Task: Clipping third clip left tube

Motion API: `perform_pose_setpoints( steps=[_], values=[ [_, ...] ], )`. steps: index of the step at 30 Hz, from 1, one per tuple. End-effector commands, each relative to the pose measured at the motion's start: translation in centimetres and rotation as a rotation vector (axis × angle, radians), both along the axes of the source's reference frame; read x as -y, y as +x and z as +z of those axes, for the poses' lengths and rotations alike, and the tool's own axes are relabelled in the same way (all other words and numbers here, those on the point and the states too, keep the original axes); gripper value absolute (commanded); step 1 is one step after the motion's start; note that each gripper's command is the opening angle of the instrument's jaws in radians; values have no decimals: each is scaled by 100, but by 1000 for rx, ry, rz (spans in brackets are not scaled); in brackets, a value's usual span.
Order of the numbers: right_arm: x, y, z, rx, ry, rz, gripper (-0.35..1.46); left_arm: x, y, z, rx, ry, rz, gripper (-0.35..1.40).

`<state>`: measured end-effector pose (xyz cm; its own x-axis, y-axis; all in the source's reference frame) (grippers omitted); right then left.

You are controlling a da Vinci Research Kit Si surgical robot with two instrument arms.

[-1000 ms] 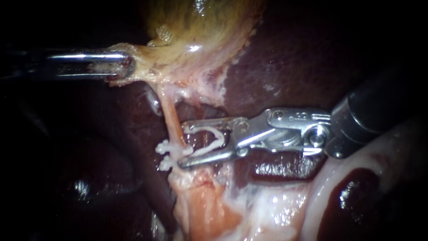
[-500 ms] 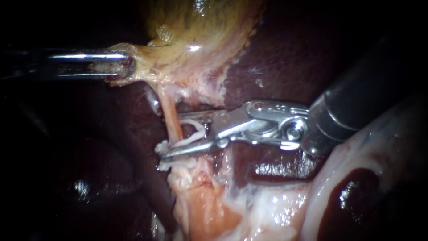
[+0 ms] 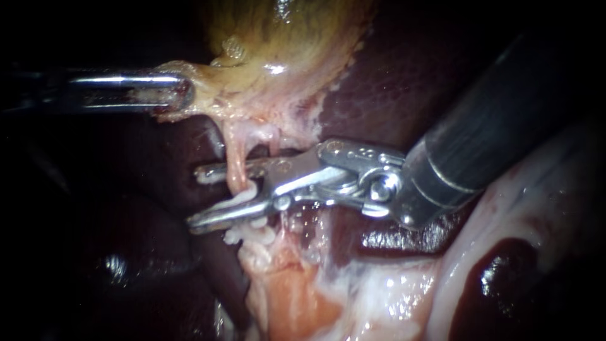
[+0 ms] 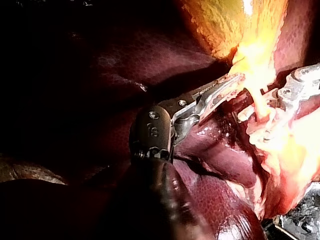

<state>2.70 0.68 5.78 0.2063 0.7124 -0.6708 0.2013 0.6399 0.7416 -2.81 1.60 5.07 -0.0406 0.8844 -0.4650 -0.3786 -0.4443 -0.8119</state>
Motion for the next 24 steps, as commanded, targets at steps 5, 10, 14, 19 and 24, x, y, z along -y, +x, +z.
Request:
perform_pose_setpoints(
  steps=[5,10,14,19,24],
  values=[
    [-14,-4,-31,-54,26,30,50,0,0,0,0,0,0,-35],
    [-23,-6,-43,-72,38,49,50,0,0,0,0,0,0,-35],
    [-29,-7,-40,-73,41,70,50,0,0,0,0,0,0,-35],
    [-39,-10,-36,-63,44,103,50,0,0,0,0,0,0,-35],
    [-47,-14,-39,-53,47,120,49,0,0,0,0,0,0,-35]
  ],
)
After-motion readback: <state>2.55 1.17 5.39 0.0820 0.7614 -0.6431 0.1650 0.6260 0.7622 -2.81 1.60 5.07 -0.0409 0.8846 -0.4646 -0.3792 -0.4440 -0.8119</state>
